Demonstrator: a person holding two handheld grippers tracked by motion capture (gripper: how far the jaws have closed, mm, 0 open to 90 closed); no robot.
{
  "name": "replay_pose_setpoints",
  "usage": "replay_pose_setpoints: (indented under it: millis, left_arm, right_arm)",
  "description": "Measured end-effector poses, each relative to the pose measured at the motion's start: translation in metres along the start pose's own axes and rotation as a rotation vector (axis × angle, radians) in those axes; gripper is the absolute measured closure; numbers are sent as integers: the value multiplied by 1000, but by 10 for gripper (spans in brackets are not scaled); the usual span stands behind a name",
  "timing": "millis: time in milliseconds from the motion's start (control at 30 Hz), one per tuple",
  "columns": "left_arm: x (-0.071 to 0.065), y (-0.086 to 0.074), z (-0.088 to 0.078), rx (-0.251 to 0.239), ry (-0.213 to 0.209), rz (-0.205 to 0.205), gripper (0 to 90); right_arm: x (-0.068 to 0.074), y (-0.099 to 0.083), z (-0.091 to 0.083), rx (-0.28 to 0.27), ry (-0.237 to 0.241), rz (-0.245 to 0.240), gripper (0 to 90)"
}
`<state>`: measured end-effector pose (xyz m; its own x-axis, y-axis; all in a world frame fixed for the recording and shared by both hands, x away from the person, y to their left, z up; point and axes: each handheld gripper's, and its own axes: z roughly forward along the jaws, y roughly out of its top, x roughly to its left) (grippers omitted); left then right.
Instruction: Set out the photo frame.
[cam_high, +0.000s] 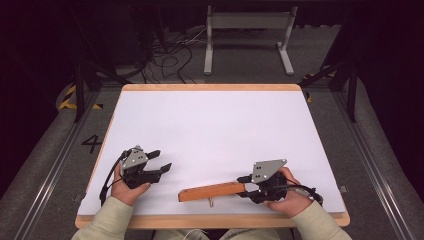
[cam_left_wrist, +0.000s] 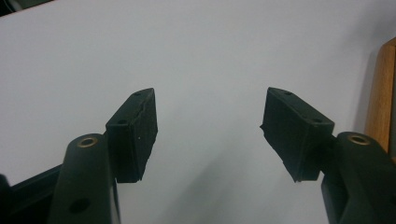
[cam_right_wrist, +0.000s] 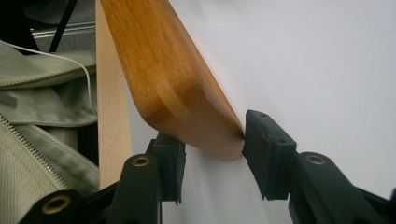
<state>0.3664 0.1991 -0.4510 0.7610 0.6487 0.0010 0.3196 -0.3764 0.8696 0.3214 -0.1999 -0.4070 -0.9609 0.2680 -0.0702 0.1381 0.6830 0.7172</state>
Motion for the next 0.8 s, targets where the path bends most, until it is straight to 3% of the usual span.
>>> replay_pose_setpoints:
  millis: [300, 367, 400, 600, 800]
  left_arm:
    - [0, 1, 1, 0, -7, -3, 360]
    - [1, 1, 1, 1, -8, -1, 360]
    - [1, 1, 1, 1, -7, 0, 360]
    - [1, 1, 0, -1, -9, -10, 360]
    - [2, 1, -2, -6, -14, -18, 355]
  right_arm:
    - [-1, -6, 2, 34, -2, 39, 583]
    - [-4, -14, 5, 101, -11, 65, 618]
    - [-4, -14, 5, 101, -11, 65, 618]
    - [-2, -14, 7, 161, 37, 65, 878]
    - [0, -13, 12, 169, 75, 70, 900]
